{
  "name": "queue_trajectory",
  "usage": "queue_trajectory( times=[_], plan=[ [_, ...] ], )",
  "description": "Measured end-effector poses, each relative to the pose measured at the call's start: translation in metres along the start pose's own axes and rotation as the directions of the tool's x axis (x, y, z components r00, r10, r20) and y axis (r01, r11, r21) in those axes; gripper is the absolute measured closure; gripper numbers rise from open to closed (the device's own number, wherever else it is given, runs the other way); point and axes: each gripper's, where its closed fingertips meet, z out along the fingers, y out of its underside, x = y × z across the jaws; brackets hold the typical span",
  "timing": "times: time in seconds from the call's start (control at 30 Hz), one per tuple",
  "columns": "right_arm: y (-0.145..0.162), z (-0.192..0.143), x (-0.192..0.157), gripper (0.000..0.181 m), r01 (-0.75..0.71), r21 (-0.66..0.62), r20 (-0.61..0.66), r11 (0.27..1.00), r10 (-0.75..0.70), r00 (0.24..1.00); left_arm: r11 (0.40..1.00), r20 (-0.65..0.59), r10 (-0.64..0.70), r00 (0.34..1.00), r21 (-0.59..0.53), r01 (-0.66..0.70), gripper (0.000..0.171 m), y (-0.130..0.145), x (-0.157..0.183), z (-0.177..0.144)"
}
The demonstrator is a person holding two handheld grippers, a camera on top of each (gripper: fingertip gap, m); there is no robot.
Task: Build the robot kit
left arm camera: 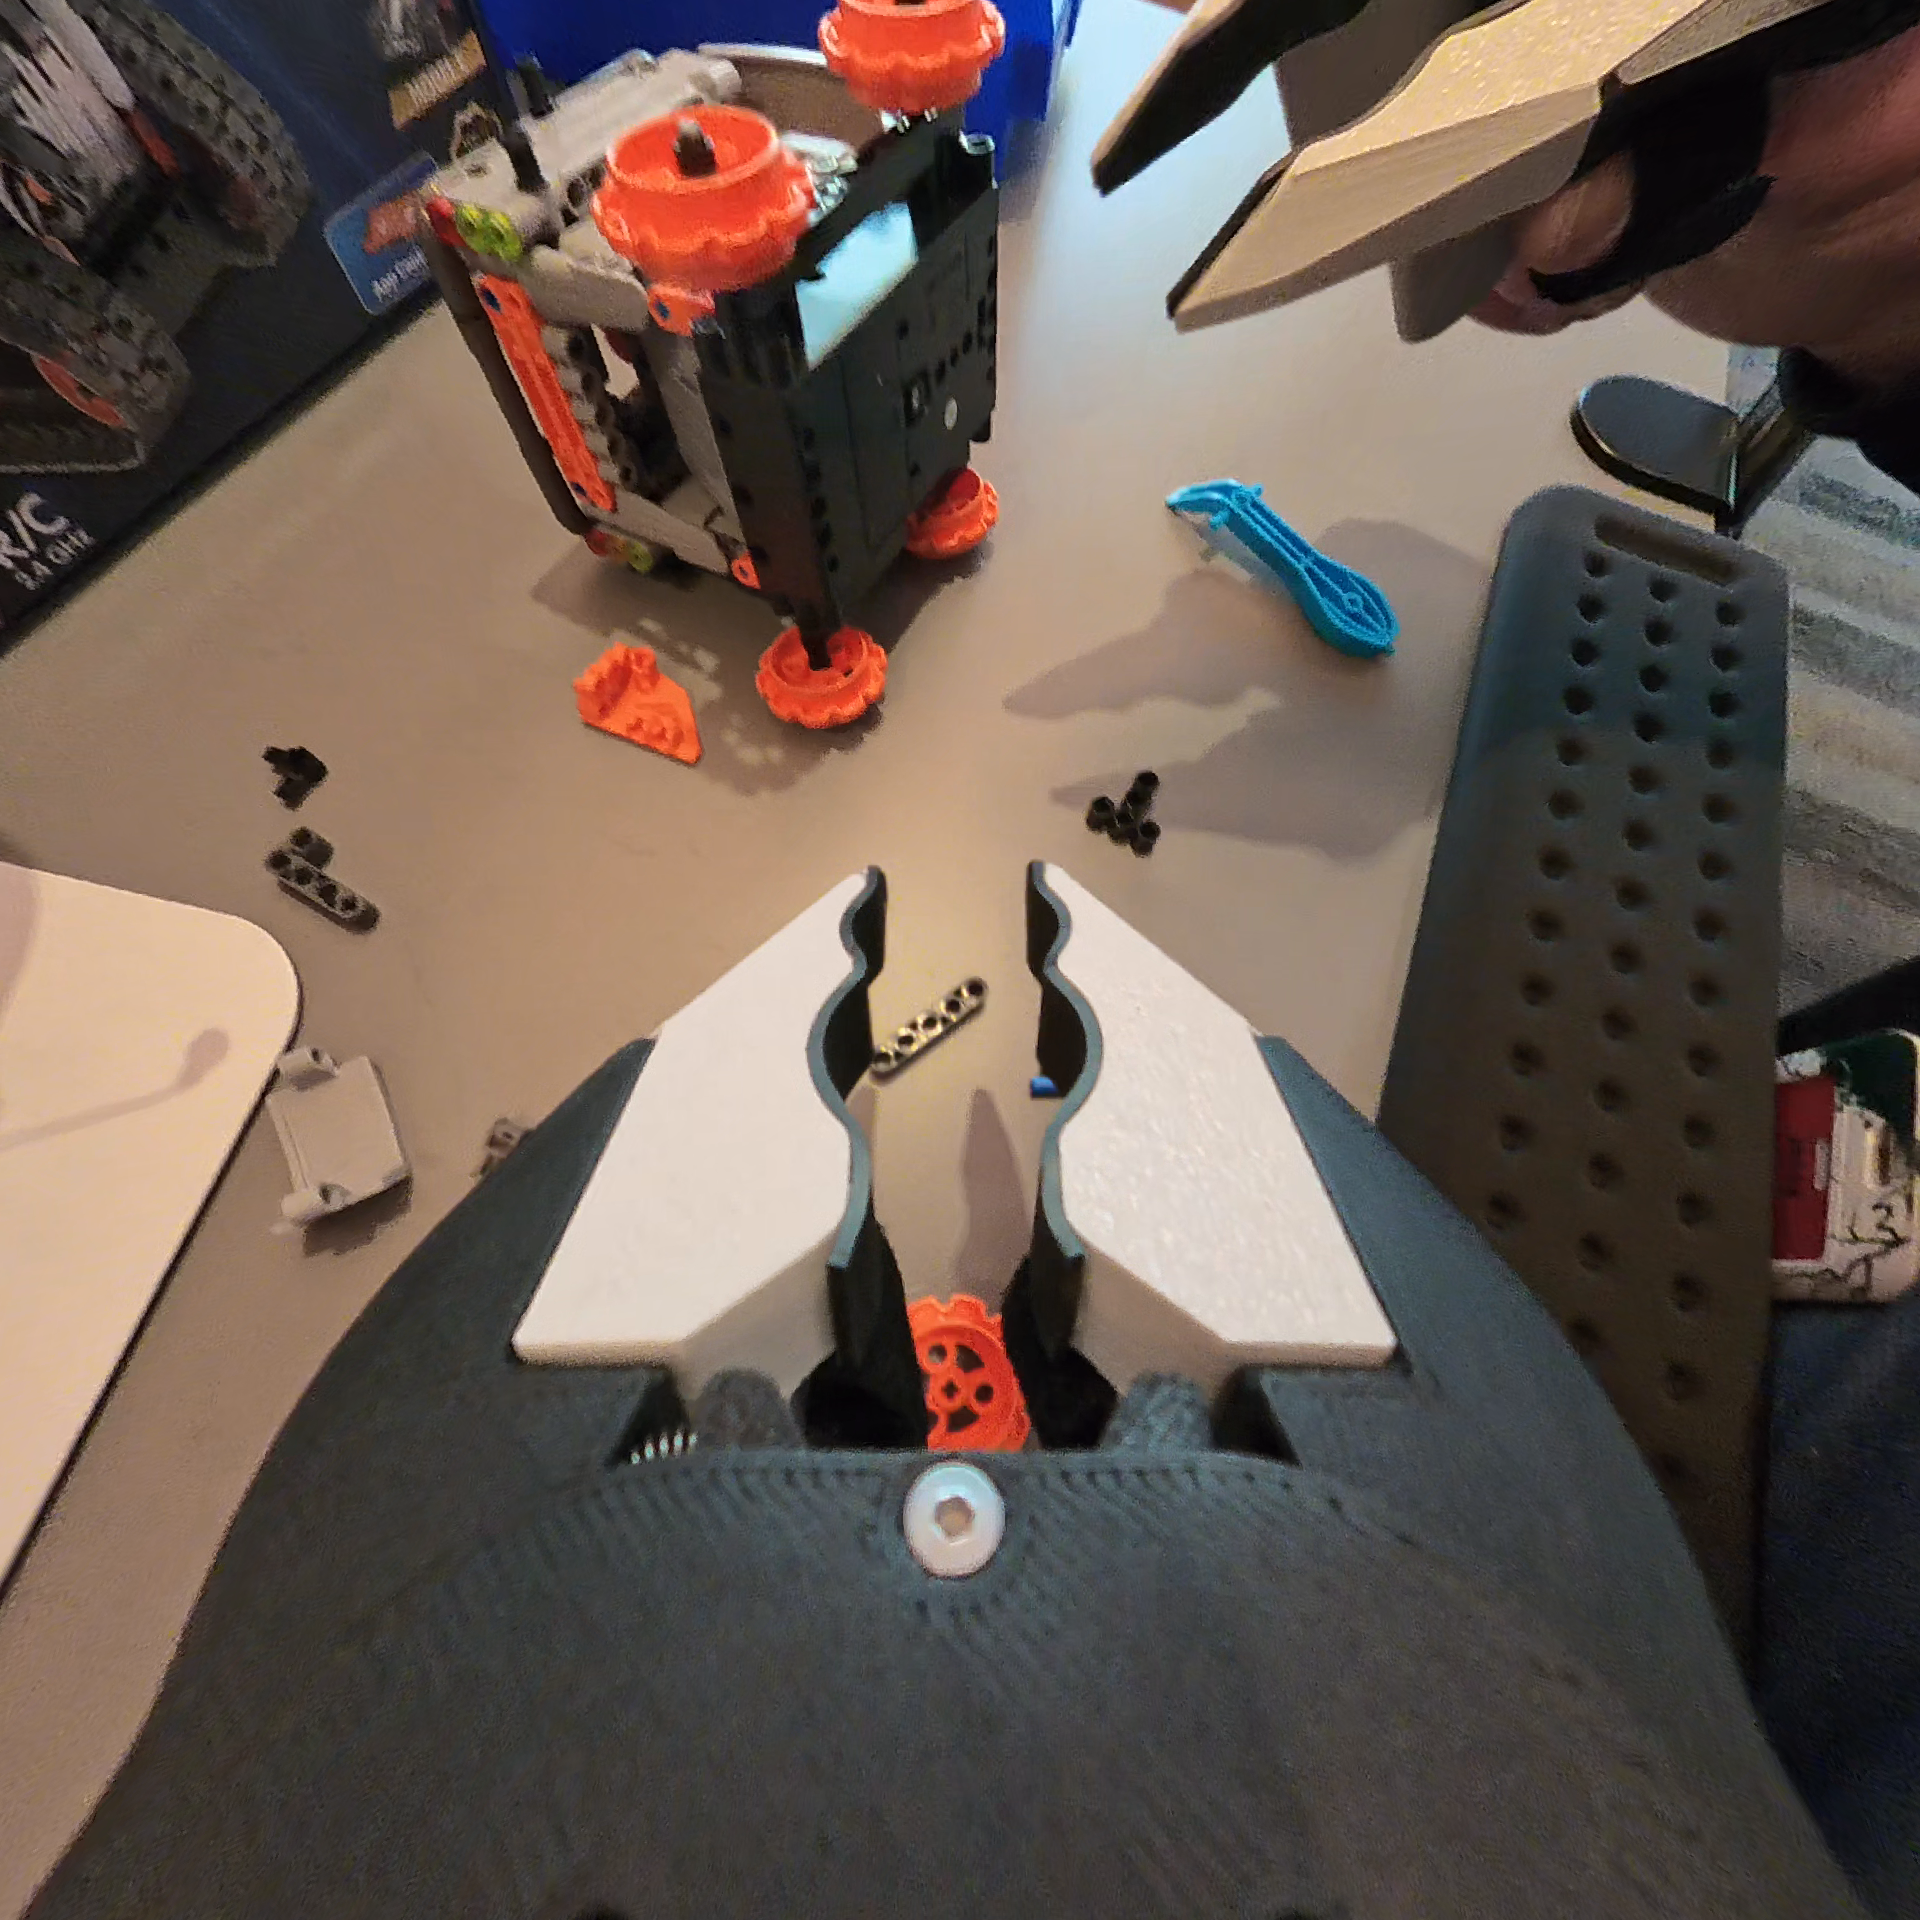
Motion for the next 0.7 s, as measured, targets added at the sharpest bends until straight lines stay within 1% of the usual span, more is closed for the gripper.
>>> queue_trajectory(
  times=[0.1, 0.23, 0.3, 0.4, 0.5, 0.6, 0.7],
  plan=[
    [-0.012, 0.000, 0.011, 0.153, 0.050, 0.016, -0.053, 0.999, -0.049, 0.997, 1.000, 0.010, 0.004, 1.000, 0.028, -0.004, 0.142, -0.012, -0.005, 0.005],
    [-0.019, 0.005, 0.014, 0.155, 0.098, 0.006, -0.063, 0.995, -0.097, 0.993, 0.999, 0.006, -0.002, 1.000, 0.045, 0.002, 0.142, -0.021, -0.007, 0.010],
    [-0.022, 0.007, 0.009, 0.156, 0.116, 0.005, -0.048, 0.993, -0.116, 0.992, 0.999, 0.012, 0.000, 1.000, 0.049, -0.001, 0.142, -0.021, -0.005, 0.007],
    [-0.020, 0.012, -0.003, 0.156, 0.125, -0.005, -0.001, 0.992, -0.125, 0.992, 0.999, 0.029, -0.006, 1.000, 0.034, 0.005, 0.143, -0.011, -0.003, -0.004],
    [-0.003, 0.021, -0.022, 0.155, 0.082, -0.062, 0.090, 0.995, -0.077, 0.993, 1.000, 0.059, -0.010, 0.998, -0.002, 0.011, 0.143, 0.007, -0.003, -0.019],
    [0.022, 0.030, -0.041, 0.153, 0.041, -0.147, 0.149, 0.988, -0.018, 0.989, 0.998, 0.066, -0.059, 0.996, -0.003, 0.059, 0.144, 0.022, -0.001, -0.035],
    [0.047, 0.037, -0.063, 0.154, -0.024, -0.232, 0.214, 0.973, 0.075, 0.974, 0.996, 0.085, -0.081, 0.993, -0.018, 0.083, 0.145, 0.037, -0.001, -0.049]
  ],
)
